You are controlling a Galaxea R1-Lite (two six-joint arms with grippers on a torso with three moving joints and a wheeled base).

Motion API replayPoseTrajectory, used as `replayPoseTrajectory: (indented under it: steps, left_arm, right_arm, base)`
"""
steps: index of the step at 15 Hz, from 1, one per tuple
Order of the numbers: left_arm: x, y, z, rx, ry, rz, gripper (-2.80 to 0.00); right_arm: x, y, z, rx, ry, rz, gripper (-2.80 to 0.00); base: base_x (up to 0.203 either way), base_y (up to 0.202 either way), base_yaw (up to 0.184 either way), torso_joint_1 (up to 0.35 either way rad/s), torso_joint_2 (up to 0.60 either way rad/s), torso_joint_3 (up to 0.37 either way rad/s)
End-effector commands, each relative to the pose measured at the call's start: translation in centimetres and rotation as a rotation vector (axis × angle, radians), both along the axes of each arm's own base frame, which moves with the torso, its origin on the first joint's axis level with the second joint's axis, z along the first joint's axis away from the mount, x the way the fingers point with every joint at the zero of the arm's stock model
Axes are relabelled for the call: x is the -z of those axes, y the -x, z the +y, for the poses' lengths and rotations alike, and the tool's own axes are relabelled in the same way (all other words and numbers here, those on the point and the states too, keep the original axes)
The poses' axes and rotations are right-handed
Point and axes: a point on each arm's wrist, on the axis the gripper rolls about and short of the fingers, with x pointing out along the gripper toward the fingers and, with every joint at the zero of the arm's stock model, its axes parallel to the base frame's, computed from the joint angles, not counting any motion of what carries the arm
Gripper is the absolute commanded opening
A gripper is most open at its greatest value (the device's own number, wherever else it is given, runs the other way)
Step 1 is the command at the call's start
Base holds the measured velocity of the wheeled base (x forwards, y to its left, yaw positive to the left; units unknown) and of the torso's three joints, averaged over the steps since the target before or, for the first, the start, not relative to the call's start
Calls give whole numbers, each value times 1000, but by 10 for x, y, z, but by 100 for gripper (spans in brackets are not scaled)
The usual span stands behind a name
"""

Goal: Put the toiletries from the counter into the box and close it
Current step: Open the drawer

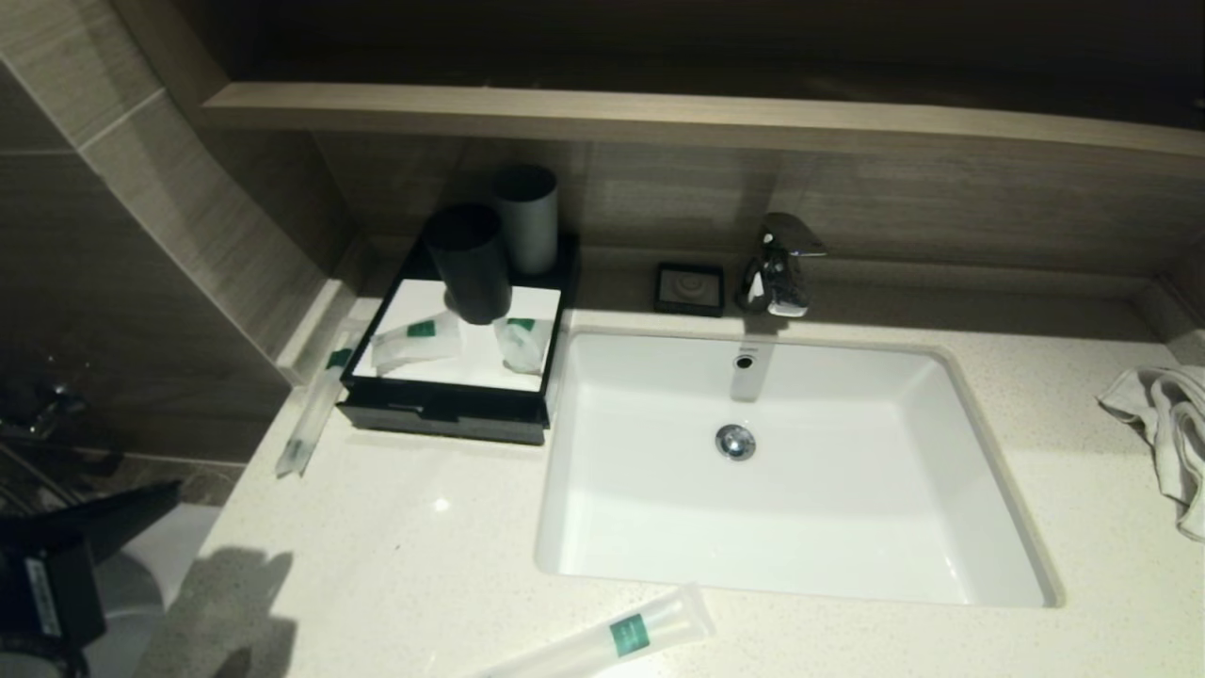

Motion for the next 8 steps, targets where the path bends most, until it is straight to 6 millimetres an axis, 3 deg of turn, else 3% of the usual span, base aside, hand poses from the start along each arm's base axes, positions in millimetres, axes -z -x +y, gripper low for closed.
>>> replayPoseTrajectory:
  steps: [1,8]
  left_arm:
    - [9,-23,-6,18,-1,57,-280]
    - [32,-60,-27,82,20,181,-280]
  right_arm:
    - [0,0,0,0,0,0,-280]
    - [0,0,0,1,0,0,-280]
  base:
    - [0,0,0,0,0,0]
    - [0,0,0,0,0,0]
